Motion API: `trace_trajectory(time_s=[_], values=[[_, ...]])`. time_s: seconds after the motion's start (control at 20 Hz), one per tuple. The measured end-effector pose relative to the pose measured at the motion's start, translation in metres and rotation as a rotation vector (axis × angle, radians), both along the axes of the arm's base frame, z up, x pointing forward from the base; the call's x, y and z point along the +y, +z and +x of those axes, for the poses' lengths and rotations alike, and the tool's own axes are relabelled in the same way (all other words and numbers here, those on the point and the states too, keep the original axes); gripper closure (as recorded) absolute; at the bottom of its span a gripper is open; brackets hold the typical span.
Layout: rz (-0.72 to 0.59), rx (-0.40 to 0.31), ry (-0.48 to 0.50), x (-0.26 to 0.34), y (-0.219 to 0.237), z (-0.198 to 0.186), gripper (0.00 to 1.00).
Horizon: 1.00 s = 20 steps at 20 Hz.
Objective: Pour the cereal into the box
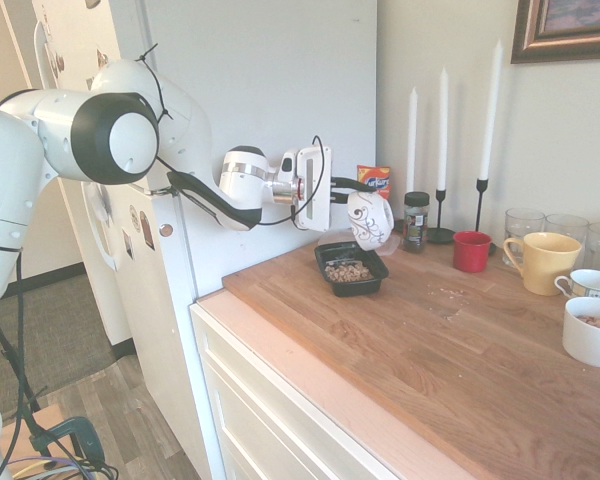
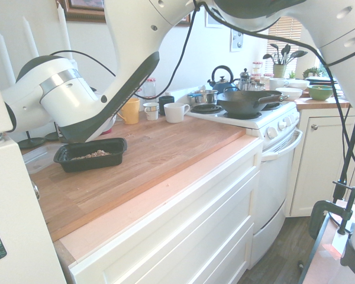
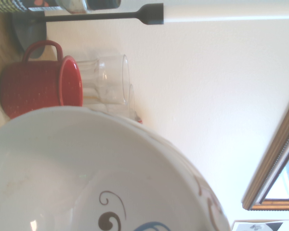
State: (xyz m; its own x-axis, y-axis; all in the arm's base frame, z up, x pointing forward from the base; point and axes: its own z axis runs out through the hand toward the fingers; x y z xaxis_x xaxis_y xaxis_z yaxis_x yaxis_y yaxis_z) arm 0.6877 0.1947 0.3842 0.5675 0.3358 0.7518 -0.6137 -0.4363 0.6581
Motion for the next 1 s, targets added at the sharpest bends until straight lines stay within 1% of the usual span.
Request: trace_trajectory(time_s=[0.1, 0.2, 0.3, 0.45, 0.65, 0.8, 1.0], values=[[0.057, -0.015, -0.034, -0.006, 0.013, 0.006, 1.00], [0.146, -0.030, -0.082, -0.013, 0.033, 0.012, 1.00], [0.252, -0.027, -0.142, -0.023, 0.054, 0.019, 1.00], [0.422, 0.007, -0.235, -0.051, 0.080, 0.028, 1.00], [0.670, 0.061, -0.336, -0.106, 0.098, 0.039, 1.00], [0.855, 0.104, -0.393, -0.151, 0.104, 0.044, 1.00], [1.104, 0.158, -0.442, -0.222, 0.105, 0.046, 1.00]])
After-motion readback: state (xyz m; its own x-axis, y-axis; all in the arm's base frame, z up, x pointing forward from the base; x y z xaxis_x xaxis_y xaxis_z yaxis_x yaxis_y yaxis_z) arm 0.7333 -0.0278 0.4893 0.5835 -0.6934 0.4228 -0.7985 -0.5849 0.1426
